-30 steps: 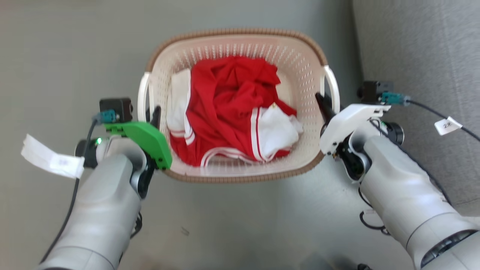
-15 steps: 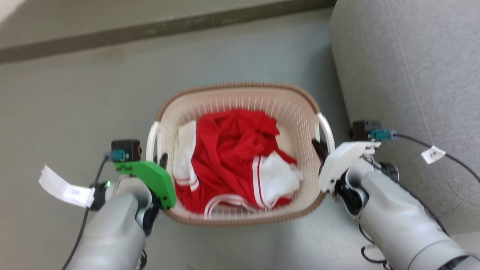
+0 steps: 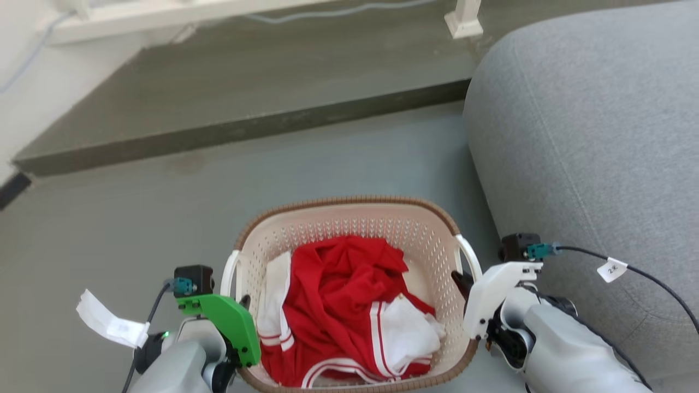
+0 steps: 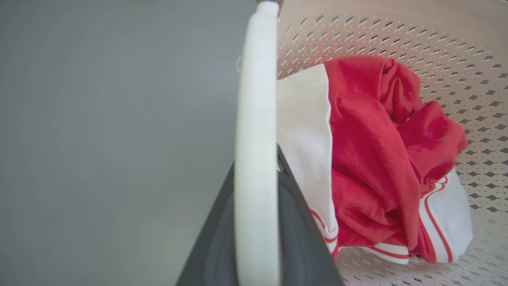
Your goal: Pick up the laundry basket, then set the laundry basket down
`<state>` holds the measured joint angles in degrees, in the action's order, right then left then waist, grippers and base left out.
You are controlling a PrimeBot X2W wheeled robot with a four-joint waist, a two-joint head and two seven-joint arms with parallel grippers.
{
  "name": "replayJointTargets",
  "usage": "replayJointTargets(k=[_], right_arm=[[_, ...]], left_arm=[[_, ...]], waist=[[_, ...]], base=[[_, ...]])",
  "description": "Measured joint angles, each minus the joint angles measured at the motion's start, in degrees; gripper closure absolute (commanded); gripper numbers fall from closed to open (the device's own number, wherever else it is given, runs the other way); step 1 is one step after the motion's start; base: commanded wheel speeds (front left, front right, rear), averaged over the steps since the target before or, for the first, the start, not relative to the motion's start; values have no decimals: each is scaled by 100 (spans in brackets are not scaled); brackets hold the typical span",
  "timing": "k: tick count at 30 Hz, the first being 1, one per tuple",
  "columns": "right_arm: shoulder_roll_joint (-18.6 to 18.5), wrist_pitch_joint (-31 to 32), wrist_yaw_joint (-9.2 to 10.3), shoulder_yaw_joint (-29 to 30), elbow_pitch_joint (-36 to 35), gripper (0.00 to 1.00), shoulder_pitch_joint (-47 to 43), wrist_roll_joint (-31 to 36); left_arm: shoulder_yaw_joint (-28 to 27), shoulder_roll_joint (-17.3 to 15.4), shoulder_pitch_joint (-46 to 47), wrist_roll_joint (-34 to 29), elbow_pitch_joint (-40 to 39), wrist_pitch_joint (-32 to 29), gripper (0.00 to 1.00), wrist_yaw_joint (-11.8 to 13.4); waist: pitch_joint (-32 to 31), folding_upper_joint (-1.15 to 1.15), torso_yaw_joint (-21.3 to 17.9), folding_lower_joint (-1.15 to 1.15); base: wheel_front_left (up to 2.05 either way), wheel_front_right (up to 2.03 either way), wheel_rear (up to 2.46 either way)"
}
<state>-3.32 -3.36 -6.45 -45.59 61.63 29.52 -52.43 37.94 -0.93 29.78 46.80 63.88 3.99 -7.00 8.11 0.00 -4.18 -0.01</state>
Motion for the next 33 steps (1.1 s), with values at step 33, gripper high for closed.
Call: replayJointTargets(k=[33], right_arm=[[-47,567,51,-421,49,100,-177,-366]], left_arm=[[431,-41,-211,494,-14,-554,100,47]], waist=[[-665,0,-95,0]], base=[[0,0,0]])
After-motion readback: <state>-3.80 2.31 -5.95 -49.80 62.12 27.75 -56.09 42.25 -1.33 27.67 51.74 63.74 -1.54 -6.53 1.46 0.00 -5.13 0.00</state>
